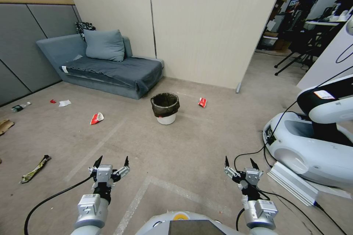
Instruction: Pick up the trash bin, then pick up the garbage from the floor and place it into the trash bin.
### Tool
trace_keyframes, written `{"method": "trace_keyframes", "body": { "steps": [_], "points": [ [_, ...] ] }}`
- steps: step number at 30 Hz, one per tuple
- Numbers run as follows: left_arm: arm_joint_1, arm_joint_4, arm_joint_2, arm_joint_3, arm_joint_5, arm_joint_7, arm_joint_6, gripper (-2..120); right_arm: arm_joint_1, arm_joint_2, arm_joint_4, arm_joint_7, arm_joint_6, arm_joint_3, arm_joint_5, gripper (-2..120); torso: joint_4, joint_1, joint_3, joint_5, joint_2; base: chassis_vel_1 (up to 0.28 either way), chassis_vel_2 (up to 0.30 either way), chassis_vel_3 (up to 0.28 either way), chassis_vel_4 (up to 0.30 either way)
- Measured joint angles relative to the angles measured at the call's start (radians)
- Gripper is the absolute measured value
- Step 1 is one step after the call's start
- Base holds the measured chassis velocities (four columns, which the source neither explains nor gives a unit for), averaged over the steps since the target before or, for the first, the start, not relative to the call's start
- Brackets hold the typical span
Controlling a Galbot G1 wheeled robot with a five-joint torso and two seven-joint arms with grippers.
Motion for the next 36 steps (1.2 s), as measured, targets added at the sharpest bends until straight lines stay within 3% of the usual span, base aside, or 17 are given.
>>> {"method": "trace_keyframes", "body": {
  "steps": [9, 36],
  "points": [
    [-0.003, 0.004, -0.002, 0.001, 0.003, 0.006, -0.003, 100, 0.005, 0.0, -0.009, -0.007, 0.008, 0.0, -0.001, 100, 0.0, 0.0, 0.0, -0.0001, 0.0, -0.027, 0.027, 0.039, -0.028],
    [-0.004, 0.01, -0.007, 0.001, 0.007, 0.015, -0.012, 100, 0.007, -0.002, -0.017, -0.013, 0.021, 0.0, -0.002, 100, -0.0001, 0.0, 0.0, 0.0, 0.0, -0.13, 0.123, 0.126, -0.124]
  ]
}}
